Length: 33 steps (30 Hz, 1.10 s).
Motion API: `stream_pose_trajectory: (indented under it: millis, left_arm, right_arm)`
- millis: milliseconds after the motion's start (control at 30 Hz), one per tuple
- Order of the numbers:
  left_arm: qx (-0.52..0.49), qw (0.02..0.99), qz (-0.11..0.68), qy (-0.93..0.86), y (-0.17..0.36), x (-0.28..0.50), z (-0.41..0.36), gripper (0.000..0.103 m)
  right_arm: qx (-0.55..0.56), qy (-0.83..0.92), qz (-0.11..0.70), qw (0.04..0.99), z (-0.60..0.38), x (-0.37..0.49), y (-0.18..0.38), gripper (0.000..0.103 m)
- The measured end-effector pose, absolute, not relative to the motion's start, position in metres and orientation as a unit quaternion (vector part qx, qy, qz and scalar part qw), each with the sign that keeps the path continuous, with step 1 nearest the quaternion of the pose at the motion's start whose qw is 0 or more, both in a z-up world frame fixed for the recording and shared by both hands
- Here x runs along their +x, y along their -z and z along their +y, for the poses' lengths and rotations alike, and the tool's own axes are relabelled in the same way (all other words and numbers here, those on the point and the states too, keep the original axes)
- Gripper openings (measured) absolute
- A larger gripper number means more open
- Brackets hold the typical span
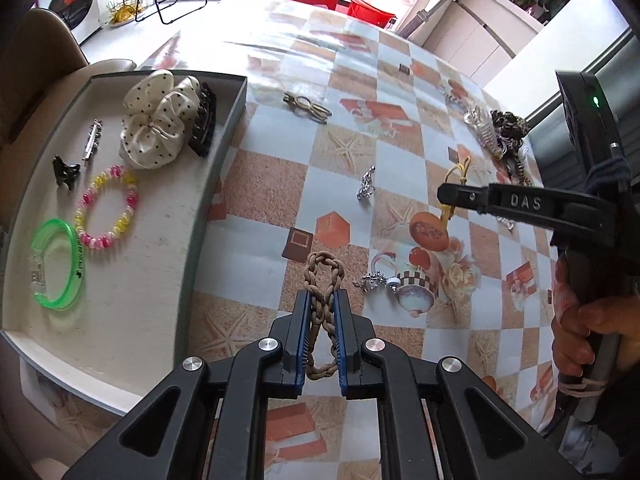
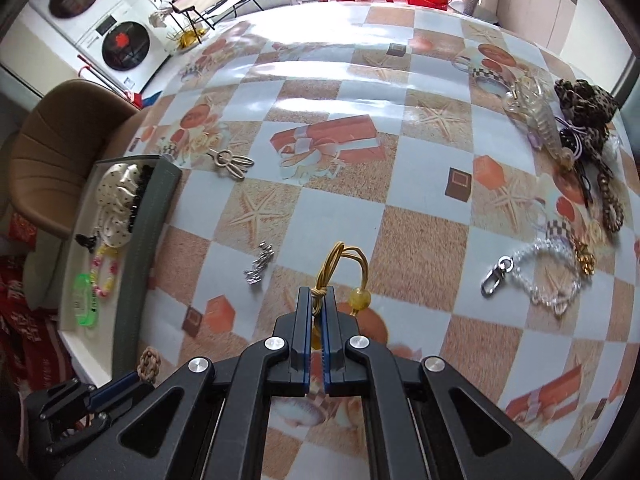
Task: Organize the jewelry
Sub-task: 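Carry the braided bracelet and yellow hair tie into the tray and open both tools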
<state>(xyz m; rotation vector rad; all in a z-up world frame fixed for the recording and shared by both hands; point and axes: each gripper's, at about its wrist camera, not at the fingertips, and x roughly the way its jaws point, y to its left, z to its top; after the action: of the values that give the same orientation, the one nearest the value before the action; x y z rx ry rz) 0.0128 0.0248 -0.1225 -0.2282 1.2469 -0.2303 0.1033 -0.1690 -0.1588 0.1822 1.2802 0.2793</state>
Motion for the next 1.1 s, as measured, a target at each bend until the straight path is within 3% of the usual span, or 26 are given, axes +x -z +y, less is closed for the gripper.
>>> stream_pose_trajectory:
  millis: [500, 1100]
  left_arm:
    - [-0.133, 0.816, 0.557, 0.081, 0.098, -0.006, 0.077, 0.015]
    - [-0.169, 0.822, 0.542, -0.041, 0.115, -0.022, 0.203, 0.015]
  right_arm:
    - [0.089, -0.163, 0.581, 0.792, -0.125, 0.087, 0.123, 0.004]
    - [0.030, -0.270, 0.572, 0.774, 0.020, 0.089, 0.110, 0.004]
